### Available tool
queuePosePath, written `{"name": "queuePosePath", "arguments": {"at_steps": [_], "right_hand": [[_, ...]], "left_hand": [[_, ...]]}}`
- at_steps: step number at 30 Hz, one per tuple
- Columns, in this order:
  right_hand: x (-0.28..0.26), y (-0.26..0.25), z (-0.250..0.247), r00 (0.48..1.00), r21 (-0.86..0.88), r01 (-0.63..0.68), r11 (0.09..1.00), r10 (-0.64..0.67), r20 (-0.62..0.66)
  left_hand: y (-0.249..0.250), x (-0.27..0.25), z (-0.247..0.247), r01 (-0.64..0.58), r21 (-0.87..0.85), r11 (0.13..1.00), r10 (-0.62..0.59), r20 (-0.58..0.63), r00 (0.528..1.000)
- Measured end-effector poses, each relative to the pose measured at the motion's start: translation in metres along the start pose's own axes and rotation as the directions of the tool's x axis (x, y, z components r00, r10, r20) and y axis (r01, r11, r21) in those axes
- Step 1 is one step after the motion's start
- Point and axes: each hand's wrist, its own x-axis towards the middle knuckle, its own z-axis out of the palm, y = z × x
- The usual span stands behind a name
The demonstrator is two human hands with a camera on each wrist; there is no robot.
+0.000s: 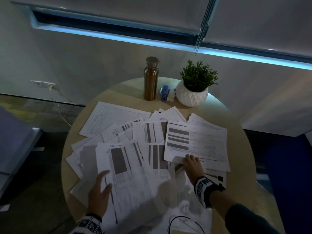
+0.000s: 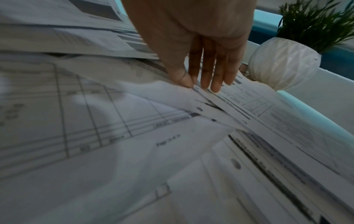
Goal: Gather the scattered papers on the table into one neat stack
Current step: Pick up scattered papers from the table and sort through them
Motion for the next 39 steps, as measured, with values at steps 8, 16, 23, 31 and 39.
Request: {"name": "queuePosePath", "arguments": {"at_steps": [8, 16, 23, 31, 39], "right_hand": [[-0.021, -0.065, -0.066, 0.997, 0.432, -0.038, 0.901, 0.004, 0.079], [-0.053, -0.148, -0.092, 0.938, 0.921, 0.085, 0.379, -0.343, 0.055], [-0.045, -0.106, -0.035, 0.765, 0.738, -0.56, 0.376, 0.577, 0.286], [-0.024, -0.083, -0.015, 0.77, 0.77, -0.596, 0.226, 0.433, 0.469], [-0.016, -0.029, -0.008, 0.479, 0.777, -0.63, 0.0, 0.787, 0.389]], "left_hand": [[0.039, -0.019, 0.015, 0.001, -0.177, 0.984, 0.01, 0.059, 0.998], [0.062, -0.026, 0.028, 0.139, -0.275, 0.951, -0.148, -0.01, 0.989], [0.053, -0.003, -0.038, 0.371, -0.191, 0.909, -0.386, -0.045, 0.922], [0.038, 0.005, -0.074, 0.457, -0.1, 0.884, -0.454, 0.052, 0.89], [0.03, -0.005, -0.07, 0.434, -0.041, 0.9, -0.432, 0.05, 0.901]]}}
